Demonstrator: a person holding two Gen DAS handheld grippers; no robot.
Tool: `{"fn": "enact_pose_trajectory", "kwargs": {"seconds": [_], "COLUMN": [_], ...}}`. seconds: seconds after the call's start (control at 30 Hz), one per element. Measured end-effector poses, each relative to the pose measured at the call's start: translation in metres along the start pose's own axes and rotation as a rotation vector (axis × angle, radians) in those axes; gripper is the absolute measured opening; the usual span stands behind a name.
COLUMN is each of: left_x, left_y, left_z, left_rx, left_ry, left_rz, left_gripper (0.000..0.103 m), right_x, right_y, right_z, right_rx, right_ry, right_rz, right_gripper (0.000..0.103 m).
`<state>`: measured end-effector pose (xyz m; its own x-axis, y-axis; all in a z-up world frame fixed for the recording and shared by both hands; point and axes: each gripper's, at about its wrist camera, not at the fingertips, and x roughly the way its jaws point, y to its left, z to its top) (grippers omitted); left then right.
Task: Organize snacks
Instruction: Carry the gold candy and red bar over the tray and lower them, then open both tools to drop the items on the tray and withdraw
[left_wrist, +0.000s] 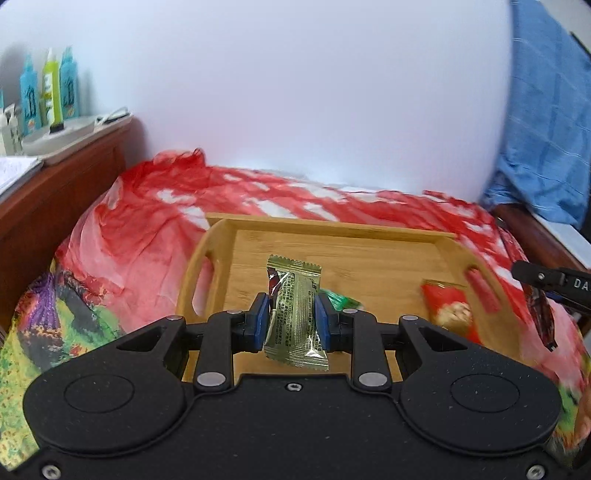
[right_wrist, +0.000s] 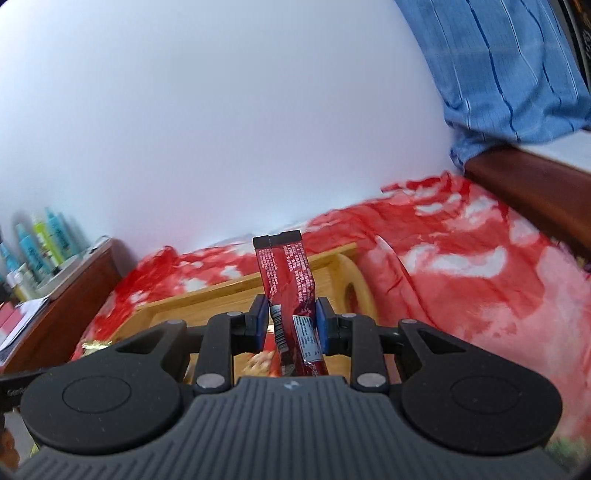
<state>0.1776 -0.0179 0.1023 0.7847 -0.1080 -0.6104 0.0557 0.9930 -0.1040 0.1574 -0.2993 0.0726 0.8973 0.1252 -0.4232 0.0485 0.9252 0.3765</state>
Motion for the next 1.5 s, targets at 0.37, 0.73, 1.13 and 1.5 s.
{"fn": "enact_pose_trajectory", "kwargs": {"seconds": [0.37, 0.73, 1.13, 1.5], "left_x": [0.067, 0.081, 0.083, 0.085], "left_y": [0.002, -0.002, -0.013, -0.027], "left_z": [-0.002, -0.011, -0.018, -0.019], "left_rx": [-0.033, -0.063, -0.051, -0.037], "left_ry": [0.09, 0.105, 0.1, 0.105], "left_rz": [0.094, 0.076, 0.05, 0.025], "left_gripper": [0.025, 0.025, 0.025, 0.025], "right_x": [0.048, 0.06, 0.064, 0.064], "right_y": [-0.02, -0.007, -0.005, -0.004], "right_z": [-0.004, -0.025, -0.029, -0.03], "right_rx": [0.042, 0.035, 0.028, 0.024], "right_ry": [0.09, 0.093, 0.099, 0.1], "right_rz": [-0.047, -0.072, -0.082, -0.083], "right_gripper": [0.031, 0.031, 0.031, 0.032]}}
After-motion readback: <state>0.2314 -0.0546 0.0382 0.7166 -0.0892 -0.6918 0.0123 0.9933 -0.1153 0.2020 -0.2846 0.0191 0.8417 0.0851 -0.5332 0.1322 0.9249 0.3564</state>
